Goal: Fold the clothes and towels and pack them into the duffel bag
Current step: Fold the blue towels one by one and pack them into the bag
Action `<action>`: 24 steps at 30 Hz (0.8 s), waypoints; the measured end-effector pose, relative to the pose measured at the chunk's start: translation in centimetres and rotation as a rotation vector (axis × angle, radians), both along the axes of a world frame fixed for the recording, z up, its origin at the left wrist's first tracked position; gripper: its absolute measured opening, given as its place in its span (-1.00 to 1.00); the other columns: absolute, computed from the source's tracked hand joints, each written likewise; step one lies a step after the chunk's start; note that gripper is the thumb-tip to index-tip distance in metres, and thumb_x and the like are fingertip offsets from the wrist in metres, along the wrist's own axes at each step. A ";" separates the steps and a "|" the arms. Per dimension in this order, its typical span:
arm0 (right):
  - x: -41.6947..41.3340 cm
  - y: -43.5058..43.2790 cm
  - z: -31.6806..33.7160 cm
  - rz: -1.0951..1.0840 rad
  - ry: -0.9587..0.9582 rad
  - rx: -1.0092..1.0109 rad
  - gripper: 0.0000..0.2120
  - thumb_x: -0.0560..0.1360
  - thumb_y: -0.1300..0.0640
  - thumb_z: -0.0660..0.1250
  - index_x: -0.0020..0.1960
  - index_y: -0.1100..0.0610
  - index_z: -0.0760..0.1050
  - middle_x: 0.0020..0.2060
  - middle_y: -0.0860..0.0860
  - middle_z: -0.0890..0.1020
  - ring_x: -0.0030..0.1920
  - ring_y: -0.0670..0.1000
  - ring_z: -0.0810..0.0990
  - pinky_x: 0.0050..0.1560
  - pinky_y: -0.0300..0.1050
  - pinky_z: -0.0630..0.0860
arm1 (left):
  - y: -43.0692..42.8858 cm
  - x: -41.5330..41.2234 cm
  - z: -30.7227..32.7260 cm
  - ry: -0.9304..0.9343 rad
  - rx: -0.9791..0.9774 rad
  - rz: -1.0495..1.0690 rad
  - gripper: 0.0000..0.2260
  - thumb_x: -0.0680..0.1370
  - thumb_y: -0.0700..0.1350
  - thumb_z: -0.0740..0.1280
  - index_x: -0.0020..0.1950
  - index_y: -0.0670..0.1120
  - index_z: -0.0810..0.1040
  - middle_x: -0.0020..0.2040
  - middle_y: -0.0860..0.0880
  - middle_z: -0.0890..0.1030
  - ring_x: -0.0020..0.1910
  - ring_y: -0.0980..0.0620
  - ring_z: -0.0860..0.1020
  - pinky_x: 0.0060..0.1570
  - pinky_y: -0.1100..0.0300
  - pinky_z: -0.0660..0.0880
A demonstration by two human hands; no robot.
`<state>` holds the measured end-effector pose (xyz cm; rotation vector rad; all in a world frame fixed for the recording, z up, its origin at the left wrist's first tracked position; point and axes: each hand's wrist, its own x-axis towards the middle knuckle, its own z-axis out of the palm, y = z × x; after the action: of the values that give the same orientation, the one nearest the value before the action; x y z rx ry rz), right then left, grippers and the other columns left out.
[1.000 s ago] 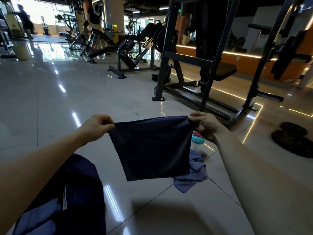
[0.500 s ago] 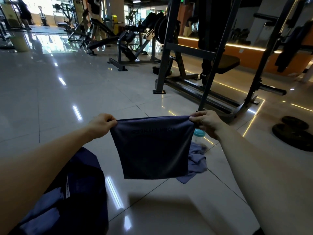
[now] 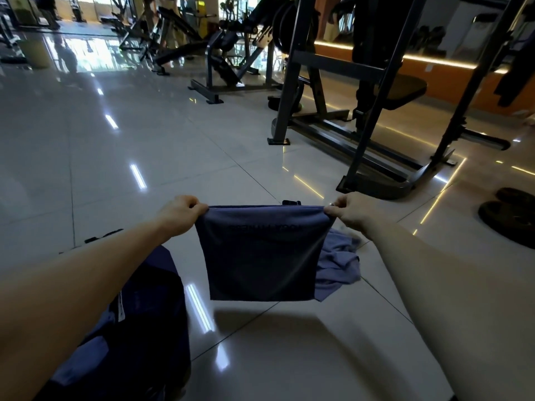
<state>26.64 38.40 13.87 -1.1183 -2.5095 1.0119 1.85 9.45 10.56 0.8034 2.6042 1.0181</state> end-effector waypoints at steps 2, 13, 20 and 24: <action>-0.6 -0.1 -0.6 -0.027 0.026 0.003 -0.80 0.57 0.10 0.42 -0.19 0.16 0.56 -0.35 0.04 0.54 -0.34 0.01 0.46 -0.32 -0.13 0.40 | 0.4 -0.1 -0.2 0.017 0.045 0.049 -0.72 0.65 0.01 0.29 -0.14 -0.15 0.58 -0.20 -0.07 0.57 -0.18 -0.06 0.51 -0.22 0.09 0.40; 1.5 -2.4 -2.2 -0.071 0.305 -0.444 -0.86 0.64 0.25 0.28 0.07 0.35 0.50 -0.27 0.28 0.65 -0.38 0.12 0.65 -0.37 -0.09 0.60 | -1.5 1.9 -1.5 -0.280 0.339 0.088 -0.84 0.65 -0.18 0.33 -0.02 -0.28 0.58 -0.20 -0.23 0.64 -0.29 -0.08 0.64 -0.21 0.06 0.65; 9.5 -9.0 -13.2 -0.181 0.113 -0.630 -0.85 0.62 0.22 0.32 -0.03 0.31 0.57 -0.22 0.30 0.69 -0.32 0.15 0.68 -0.25 -0.03 0.58 | -6.0 6.8 -8.8 -0.606 0.090 0.000 -0.88 0.60 -0.28 0.39 -0.05 -0.35 0.56 -0.33 -0.22 0.61 -0.41 -0.06 0.62 -0.41 0.17 0.57; 12.8 -11.8 -17.0 -0.152 -0.104 -0.750 -0.85 0.60 0.25 0.30 0.00 0.33 0.58 -0.21 0.31 0.70 -0.27 0.19 0.68 -0.24 0.00 0.60 | -9.6 10.0 -14.8 -0.856 -0.046 -0.030 -0.81 0.57 -0.30 0.41 -0.24 -0.26 0.55 -0.34 -0.22 0.53 -0.37 -0.10 0.59 -0.32 0.09 0.57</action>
<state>39.40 26.60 -3.16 -1.5389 -2.0914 1.9674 11.89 -0.16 -4.28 0.2816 1.8599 0.9936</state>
